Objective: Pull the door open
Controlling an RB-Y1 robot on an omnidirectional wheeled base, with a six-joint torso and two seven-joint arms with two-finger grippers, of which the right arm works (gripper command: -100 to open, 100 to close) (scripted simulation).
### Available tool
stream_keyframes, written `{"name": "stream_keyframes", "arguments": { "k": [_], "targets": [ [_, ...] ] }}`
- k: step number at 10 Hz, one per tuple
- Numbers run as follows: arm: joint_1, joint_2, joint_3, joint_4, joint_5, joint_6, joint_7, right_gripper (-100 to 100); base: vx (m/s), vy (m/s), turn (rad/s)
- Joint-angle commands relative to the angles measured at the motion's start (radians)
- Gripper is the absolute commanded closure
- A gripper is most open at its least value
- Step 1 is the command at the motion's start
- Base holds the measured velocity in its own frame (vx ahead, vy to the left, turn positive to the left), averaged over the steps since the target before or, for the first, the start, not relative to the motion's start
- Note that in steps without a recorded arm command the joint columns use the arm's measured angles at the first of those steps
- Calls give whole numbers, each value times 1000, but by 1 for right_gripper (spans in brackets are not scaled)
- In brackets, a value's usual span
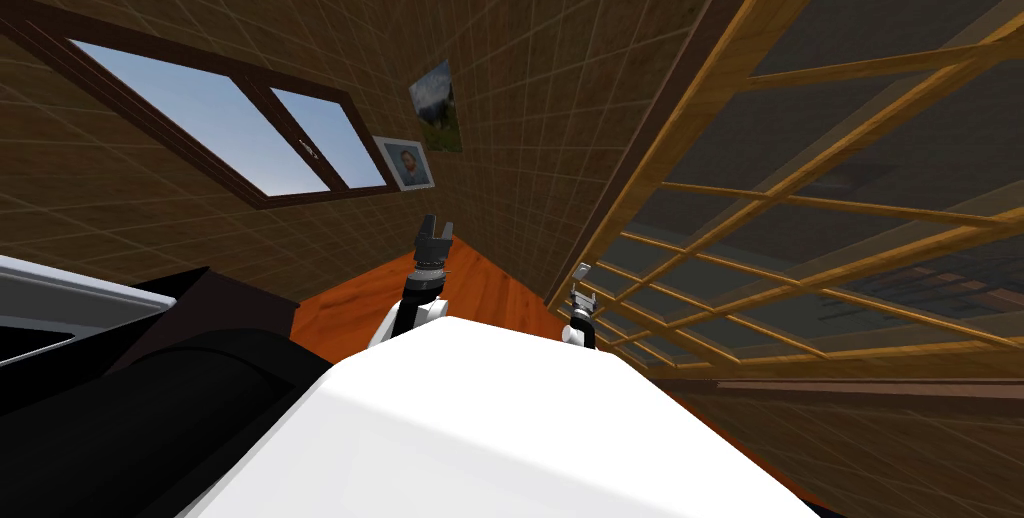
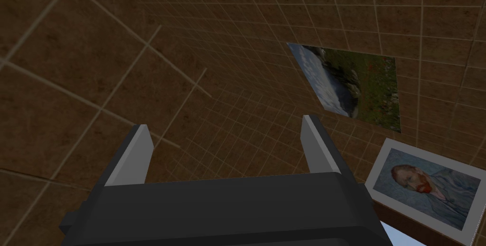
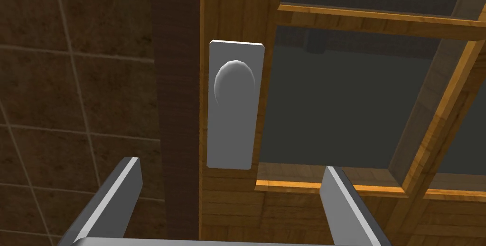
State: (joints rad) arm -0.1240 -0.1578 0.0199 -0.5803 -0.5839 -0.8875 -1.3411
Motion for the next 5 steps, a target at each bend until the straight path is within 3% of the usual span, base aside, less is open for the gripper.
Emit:
{"name": "stream_keyframes", "arguments": {
  "k": [1, 3, 5],
  "targets": [
    [8, -18, -1, 3, -2, -3, -22, -100, 187, -19, 62],
    [25, -53, -4, 10, -7, -9, -60, -100, 199, -32, 76],
    [30, -62, -5, 12, -8, -11, -70, -100, 133, -17, 46]
  ]
}}
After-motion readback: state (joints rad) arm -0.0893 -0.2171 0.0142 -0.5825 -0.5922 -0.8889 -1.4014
